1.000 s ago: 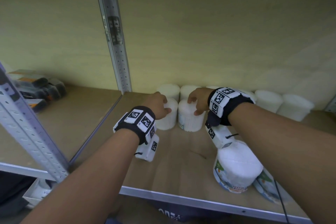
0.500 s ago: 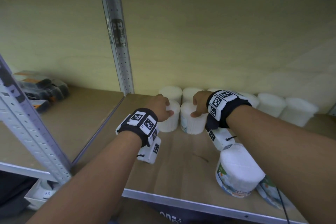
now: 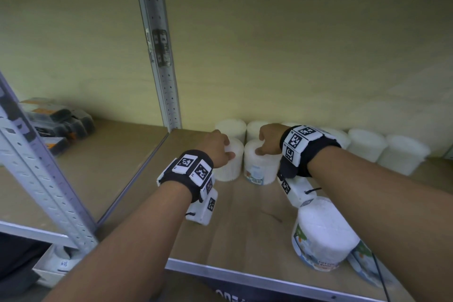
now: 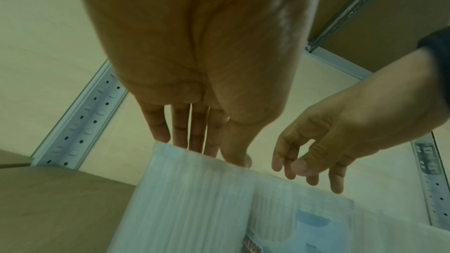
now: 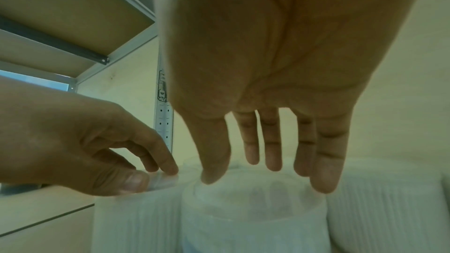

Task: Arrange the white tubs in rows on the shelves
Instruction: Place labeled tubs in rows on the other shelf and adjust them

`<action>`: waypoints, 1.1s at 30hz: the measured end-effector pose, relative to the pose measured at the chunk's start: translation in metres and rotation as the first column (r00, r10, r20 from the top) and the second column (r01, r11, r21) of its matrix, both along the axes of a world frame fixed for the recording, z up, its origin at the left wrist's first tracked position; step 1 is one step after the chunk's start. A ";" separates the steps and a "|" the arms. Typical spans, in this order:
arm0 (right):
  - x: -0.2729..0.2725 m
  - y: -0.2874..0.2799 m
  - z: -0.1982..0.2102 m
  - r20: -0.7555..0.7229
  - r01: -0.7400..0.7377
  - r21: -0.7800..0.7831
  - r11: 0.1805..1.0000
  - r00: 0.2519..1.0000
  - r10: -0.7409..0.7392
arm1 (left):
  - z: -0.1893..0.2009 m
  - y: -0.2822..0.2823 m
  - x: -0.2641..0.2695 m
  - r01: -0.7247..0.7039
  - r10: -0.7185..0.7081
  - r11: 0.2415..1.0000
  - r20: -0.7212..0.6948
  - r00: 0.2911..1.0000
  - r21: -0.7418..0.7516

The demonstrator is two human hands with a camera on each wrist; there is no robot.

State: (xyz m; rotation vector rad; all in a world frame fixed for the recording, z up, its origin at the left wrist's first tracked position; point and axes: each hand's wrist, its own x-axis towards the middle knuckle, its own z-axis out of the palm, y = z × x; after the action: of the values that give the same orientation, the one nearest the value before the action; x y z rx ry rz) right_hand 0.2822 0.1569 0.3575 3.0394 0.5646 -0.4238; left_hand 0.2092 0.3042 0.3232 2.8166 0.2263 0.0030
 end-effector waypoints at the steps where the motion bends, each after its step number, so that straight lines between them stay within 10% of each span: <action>1: -0.001 0.002 -0.002 -0.014 0.036 0.001 0.999 0.999 -0.036 | 0.000 0.000 0.000 0.000 0.000 1.000 0.001 1.000 -0.004; 5: 0.059 0.011 -0.044 -0.022 0.057 -0.106 0.993 0.998 -0.060 | 0.000 0.000 0.000 0.002 -0.002 1.000 0.003 1.000 0.006; 33: -0.002 -0.010 -0.005 0.006 -0.077 -0.041 0.996 0.997 0.078 | -0.002 -0.001 0.000 0.002 -0.001 1.000 0.016 1.000 -0.007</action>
State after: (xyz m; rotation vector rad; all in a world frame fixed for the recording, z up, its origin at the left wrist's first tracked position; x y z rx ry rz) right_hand 0.2805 0.1474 0.3521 2.9678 0.6625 -0.4149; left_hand 0.2090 0.3028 0.3209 2.8088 0.2202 0.0242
